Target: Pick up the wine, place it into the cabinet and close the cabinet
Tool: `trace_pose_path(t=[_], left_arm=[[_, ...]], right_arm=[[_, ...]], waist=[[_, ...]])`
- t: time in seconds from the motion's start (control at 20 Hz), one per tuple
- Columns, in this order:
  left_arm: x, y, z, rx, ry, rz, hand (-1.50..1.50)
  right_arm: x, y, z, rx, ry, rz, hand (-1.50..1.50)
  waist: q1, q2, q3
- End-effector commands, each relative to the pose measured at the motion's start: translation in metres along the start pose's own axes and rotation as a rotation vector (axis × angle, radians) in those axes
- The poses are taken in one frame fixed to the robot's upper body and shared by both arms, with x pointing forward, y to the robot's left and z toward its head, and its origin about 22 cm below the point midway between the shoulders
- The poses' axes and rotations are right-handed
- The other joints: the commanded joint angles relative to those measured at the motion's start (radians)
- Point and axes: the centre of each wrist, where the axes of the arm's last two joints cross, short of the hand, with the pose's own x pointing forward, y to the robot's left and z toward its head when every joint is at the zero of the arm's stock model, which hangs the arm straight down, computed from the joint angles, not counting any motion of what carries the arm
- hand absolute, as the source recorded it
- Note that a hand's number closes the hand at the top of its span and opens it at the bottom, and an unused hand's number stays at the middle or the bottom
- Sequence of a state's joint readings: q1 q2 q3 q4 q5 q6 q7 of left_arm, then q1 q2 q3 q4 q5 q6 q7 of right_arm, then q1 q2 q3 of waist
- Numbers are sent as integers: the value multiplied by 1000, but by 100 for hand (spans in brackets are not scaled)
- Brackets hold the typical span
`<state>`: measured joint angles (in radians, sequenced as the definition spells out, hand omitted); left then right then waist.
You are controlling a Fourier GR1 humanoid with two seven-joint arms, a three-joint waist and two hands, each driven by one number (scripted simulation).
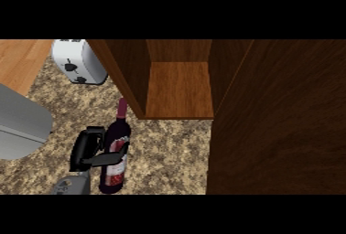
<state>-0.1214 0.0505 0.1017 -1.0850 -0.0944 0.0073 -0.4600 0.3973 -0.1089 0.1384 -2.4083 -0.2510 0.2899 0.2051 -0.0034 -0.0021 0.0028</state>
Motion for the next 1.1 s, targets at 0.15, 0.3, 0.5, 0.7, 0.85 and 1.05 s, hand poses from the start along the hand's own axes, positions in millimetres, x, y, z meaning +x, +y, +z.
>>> trace_pose_path(t=[0.15,0.3,0.5,0.7,0.85,1.05], left_arm=[[55,-65,-50,-43,-44,17,150],[60,-72,-48,-74,-55,-57,150],[72,-87,-60,-95,-51,-127,150],[88,-101,-74,-71,-58,-123,150],[98,-125,-80,-86,-28,-88,150],[107,-135,-90,-37,-28,-106,150]], right_arm=[[22,5,7,11,-43,-13,-150],[17,3,8,14,-39,-23,-150],[16,8,6,30,-27,-32,-150],[20,3,11,25,-43,-32,-150],[10,3,3,15,-44,-28,-150],[18,-7,14,18,-52,-24,-150]], waist=[[-21,-1,-3],[-24,-2,-2],[-37,0,-3],[-47,2,-3],[-46,6,-4],[-50,5,-3]])
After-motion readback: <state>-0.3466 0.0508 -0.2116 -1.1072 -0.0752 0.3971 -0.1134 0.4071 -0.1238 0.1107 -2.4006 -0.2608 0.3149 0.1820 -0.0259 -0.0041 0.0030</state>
